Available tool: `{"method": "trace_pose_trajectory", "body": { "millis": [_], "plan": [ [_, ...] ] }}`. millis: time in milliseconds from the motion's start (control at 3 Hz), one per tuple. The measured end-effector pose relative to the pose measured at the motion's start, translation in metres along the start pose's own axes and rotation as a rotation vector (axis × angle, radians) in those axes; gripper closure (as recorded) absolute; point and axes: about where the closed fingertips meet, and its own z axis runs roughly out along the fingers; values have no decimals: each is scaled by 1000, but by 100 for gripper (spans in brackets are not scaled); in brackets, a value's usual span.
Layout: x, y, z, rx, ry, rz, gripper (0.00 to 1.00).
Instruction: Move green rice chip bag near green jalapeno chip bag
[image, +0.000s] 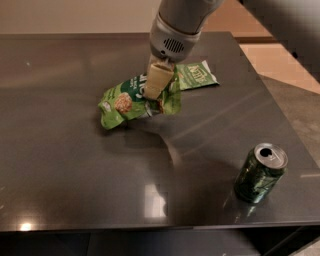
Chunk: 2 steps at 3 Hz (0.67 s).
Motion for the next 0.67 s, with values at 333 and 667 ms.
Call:
{"method": "trace_pose_trajectory", "body": {
  "millis": [333,667],
  "plan": [
    [33,-40,-35,72,-18,101,100],
    [68,-80,-68,150,-70,238,100]
  ]
}}
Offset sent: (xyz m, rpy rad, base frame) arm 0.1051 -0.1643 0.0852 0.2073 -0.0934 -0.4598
